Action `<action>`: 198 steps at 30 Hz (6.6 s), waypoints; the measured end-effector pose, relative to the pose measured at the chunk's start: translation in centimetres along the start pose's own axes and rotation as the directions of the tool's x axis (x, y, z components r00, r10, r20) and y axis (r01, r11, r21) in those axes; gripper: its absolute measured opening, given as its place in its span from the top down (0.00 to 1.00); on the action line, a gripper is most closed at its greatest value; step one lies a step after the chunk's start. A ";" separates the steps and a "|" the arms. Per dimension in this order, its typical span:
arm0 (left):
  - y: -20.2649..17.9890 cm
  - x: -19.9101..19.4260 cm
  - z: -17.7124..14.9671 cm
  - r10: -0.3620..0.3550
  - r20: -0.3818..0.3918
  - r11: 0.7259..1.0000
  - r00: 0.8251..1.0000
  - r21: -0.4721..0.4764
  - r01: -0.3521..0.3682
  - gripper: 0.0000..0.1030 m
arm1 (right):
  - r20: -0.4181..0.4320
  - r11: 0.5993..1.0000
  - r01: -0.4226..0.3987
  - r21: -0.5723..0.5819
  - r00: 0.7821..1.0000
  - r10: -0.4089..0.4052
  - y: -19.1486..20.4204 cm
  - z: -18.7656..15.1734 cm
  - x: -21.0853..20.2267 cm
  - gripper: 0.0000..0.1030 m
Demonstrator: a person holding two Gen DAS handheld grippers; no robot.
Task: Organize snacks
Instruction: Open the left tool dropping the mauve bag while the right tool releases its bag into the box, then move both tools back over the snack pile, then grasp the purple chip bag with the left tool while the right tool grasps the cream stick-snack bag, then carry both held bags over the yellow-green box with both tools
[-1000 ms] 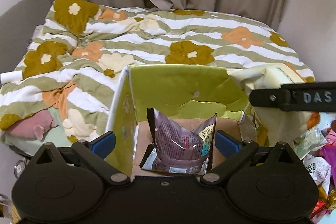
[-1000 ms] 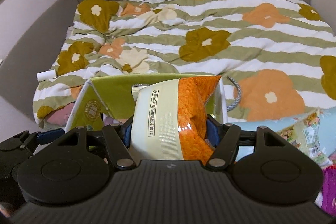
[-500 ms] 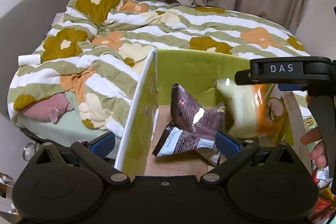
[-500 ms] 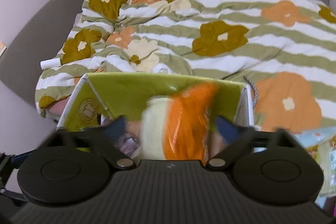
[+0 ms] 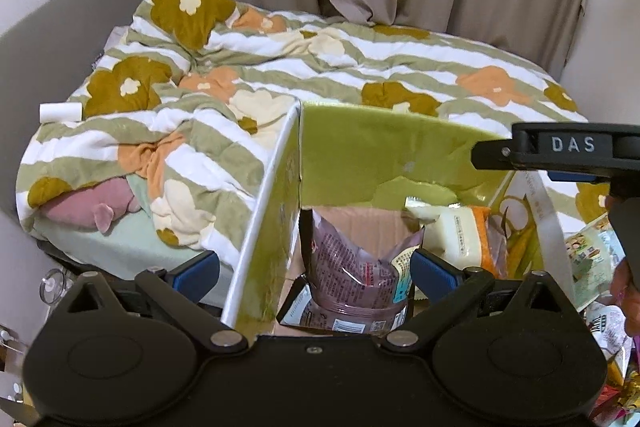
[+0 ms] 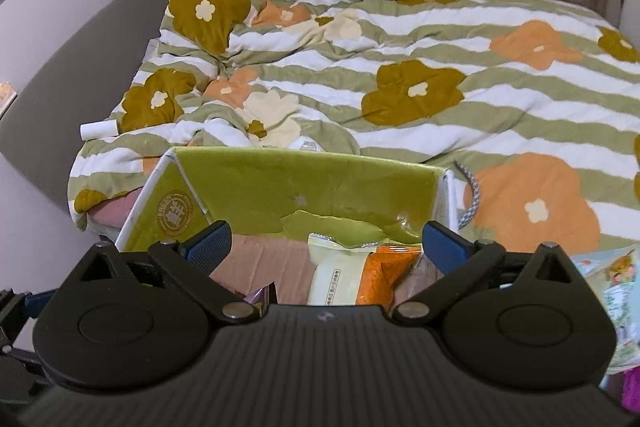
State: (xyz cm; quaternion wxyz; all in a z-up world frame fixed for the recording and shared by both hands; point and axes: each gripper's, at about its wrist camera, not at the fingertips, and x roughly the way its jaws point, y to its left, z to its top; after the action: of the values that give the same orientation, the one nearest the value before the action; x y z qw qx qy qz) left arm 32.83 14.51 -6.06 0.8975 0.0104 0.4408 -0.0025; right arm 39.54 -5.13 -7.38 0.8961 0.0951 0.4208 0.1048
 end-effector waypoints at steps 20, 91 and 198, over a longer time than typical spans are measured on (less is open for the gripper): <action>-1.9 -10.7 -1.0 -0.144 0.225 0.987 0.964 0.100 0.124 0.00 | 0.149 0.986 0.163 0.042 0.975 -0.168 0.6 -4.6 -14.9 0.00; -37.4 1.3 -9.5 -0.365 -0.297 0.842 0.882 0.299 0.449 0.38 | -0.157 0.957 0.176 0.231 0.977 -0.142 -32.7 -25.5 -19.1 0.18; 1.7 -5.5 -7.1 -0.177 0.031 0.983 0.984 0.058 0.175 0.00 | -0.013 0.995 0.052 0.079 0.999 -0.051 2.5 -10.9 -10.4 0.43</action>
State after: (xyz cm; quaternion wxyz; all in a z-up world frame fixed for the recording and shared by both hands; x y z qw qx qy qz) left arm 23.89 16.34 -6.04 0.9010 -0.0039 0.4235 -0.0942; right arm 24.33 -4.66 -5.96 0.8917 0.1191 0.4317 0.0652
